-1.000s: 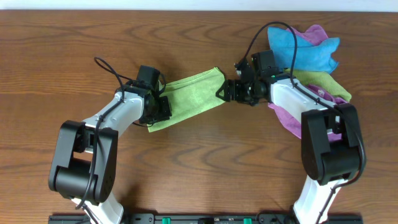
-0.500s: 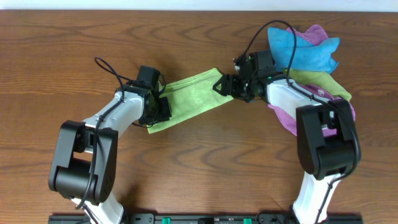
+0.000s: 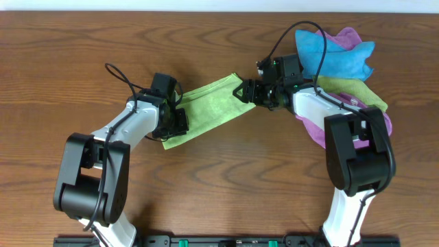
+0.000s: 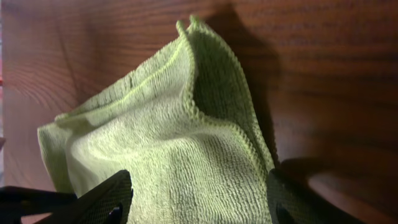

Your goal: Fold the cloth

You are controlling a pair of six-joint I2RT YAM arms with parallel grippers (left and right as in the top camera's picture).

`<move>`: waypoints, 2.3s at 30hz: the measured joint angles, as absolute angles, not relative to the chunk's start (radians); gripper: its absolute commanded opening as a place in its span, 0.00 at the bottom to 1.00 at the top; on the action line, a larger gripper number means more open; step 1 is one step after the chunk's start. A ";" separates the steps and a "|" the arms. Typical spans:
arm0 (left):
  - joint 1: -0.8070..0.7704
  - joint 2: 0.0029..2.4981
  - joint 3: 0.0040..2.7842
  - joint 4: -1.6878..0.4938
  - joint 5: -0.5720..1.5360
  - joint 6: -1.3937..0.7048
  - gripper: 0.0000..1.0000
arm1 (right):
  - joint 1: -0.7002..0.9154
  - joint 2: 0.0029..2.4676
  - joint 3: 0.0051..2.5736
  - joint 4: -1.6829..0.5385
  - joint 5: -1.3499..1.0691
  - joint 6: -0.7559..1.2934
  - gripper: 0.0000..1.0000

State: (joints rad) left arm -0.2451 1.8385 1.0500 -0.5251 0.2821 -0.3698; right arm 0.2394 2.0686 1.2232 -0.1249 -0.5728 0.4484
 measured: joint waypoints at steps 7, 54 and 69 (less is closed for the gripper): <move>-0.245 1.839 1.052 -0.543 0.281 -0.342 0.26 | 0.213 2.071 1.223 -0.115 -0.567 0.448 0.72; -0.246 1.723 1.037 -0.541 0.239 -0.331 0.21 | 0.267 2.024 1.263 -0.392 -0.488 0.414 0.01; -0.246 1.723 1.037 -0.488 0.118 -0.332 0.15 | 0.267 1.940 1.263 -0.447 -0.470 0.400 0.01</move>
State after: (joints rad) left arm -0.2462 1.7226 1.0374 -0.4877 0.1184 -0.3317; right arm 0.2672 1.9396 1.2633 -0.4473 -0.4702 0.4000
